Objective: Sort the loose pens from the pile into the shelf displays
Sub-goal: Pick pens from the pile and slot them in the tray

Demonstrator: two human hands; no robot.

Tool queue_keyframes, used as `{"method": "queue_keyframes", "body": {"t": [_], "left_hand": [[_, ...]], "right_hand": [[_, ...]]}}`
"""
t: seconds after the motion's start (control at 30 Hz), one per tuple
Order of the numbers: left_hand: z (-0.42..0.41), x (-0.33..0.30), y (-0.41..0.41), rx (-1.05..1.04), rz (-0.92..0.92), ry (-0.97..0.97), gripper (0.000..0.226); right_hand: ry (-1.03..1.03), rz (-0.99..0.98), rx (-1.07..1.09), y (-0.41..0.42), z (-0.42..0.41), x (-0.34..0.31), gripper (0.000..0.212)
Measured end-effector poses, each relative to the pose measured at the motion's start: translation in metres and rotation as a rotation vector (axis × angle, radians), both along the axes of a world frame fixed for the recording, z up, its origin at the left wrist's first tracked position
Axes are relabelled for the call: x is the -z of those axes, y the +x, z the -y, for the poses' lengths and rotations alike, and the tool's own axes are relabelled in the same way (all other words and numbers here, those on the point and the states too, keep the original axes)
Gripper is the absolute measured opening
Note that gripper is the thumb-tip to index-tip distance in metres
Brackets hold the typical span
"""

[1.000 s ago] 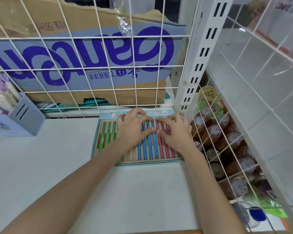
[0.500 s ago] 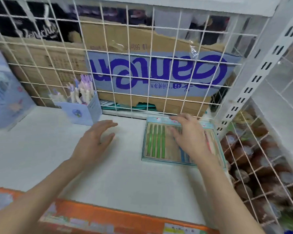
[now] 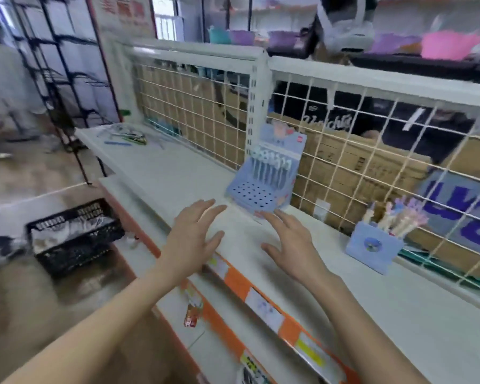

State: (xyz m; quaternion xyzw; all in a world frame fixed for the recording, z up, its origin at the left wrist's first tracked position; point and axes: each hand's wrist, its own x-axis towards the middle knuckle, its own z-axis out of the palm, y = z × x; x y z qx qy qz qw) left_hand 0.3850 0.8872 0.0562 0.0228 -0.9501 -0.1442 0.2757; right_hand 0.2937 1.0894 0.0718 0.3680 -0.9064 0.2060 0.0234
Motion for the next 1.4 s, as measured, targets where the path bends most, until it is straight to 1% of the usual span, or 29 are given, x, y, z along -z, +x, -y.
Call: {"method": "queue_keyframes", "body": {"t": [0.17,0.3,0.4,0.53,0.73,0.83,0.93,1.07,1.2,1.33,1.4], "left_hand": [[0.087,-0.004,0.035,-0.193,0.066,-0.059,0.054],[0.141,0.002,0.051,-0.287,0.094,0.074,0.054],[0.179,0.008,0.057,-0.352,0.089,0.094,0.047],[0.242,0.017,0.049,-0.425,0.062,0.035,0.045],[0.351,0.019,-0.001,-0.521,0.12,0.08,0.046],[0.41,0.013,-0.031,-0.526,0.181,0.061,0.048],[0.464,0.005,-0.066,-0.539,0.186,0.047,0.047],[0.509,0.011,-0.105,-0.582,0.208,0.105,0.045],[0.554,0.029,-0.138,-0.548,0.256,0.208,0.041],[0.613,0.041,-0.172,-0.527,0.201,0.315,0.035],[0.642,0.045,-0.195,-0.488,0.185,0.322,0.034]], "right_hand": [[0.007,-0.021,-0.142,0.005,0.103,0.002,0.067],[0.059,-0.039,-0.241,-0.003,0.171,0.004,0.064],[0.076,-0.023,-0.289,-0.018,0.224,0.007,0.064],[0.067,-0.006,-0.348,-0.045,0.304,0.018,0.061],[0.048,0.119,-0.364,-0.11,0.439,0.039,0.063],[0.016,0.196,-0.329,-0.145,0.502,0.045,0.062],[0.0,0.222,-0.309,-0.175,0.551,0.047,0.061],[0.001,0.219,-0.283,-0.211,0.59,0.05,0.061],[0.023,0.22,-0.249,-0.242,0.618,0.057,0.059],[0.024,0.249,-0.166,-0.267,0.643,0.067,0.055],[0.026,0.248,-0.133,-0.278,0.656,0.073,0.053]]}}
